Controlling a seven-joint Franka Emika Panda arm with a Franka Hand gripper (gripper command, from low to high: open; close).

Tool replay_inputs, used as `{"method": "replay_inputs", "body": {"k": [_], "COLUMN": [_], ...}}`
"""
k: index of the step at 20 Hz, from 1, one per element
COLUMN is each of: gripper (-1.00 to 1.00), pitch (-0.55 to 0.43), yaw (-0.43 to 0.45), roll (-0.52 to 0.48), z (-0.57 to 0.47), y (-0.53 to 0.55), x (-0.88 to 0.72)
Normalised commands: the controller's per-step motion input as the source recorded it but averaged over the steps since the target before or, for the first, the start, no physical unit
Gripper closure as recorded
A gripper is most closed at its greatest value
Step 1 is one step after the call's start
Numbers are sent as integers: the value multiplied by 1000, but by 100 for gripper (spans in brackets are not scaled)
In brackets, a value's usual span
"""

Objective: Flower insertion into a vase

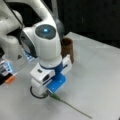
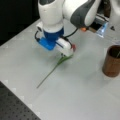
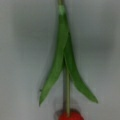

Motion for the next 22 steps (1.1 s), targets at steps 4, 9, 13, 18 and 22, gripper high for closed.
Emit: {"method": "replay_inputs", "body": {"k": [4, 9, 13, 18, 22], "gripper": [-100, -100, -100, -100, -100], "pitch": [-36, -66, -80, -100, -112], "yaw": [132, 167, 146, 104, 96], "roll": [-61, -35, -62, -72, -67], "z": [-299, -319, -302, -198, -147], "y": [-49, -79, -93, -63, -37], "x": [-80, -55, -50, -40, -37]}}
